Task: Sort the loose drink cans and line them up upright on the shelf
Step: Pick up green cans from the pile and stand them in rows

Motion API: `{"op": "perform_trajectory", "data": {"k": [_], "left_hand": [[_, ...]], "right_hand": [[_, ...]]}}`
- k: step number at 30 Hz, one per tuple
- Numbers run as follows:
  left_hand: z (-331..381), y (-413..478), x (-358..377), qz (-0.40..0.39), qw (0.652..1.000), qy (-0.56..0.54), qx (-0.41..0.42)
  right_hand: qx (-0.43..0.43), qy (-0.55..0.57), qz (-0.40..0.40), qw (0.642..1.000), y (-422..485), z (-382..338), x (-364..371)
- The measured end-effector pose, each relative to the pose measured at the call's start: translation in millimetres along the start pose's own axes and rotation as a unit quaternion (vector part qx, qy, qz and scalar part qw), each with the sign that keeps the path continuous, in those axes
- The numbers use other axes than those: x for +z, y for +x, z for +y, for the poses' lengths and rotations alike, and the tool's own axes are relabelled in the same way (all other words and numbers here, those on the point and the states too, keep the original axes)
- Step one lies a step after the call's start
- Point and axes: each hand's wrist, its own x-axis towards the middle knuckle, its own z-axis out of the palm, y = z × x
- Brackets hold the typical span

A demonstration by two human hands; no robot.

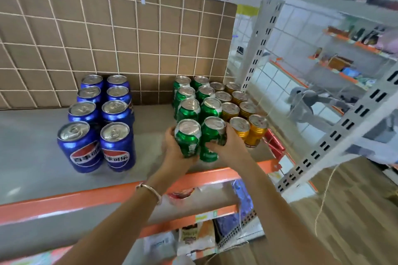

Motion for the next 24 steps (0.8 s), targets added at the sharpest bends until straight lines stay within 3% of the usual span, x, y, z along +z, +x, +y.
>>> {"op": "perform_trajectory", "data": {"k": [3, 8, 15, 24], "left_hand": [[-9, -6, 1, -0.03, 0.999, 0.006, 0.028], [-20, 3, 4, -0.041, 0.999, 0.017, 0.015], [-22, 4, 7, -0.053, 0.998, 0.022, -0.008], [-20, 9, 14, -0.025, 0.999, 0.021, 0.023]], "right_hand": [[-0.024, -0.092, -0.035, 0.995, 6, -1, -12], [-0.038, -0.133, -0.078, 0.987, 13, -7, -18], [-0.035, -0.351, -0.013, 0.935, 20, -18, -15], [-0.08, -0.317, -0.018, 0.945, 26, -14, -26]]}}
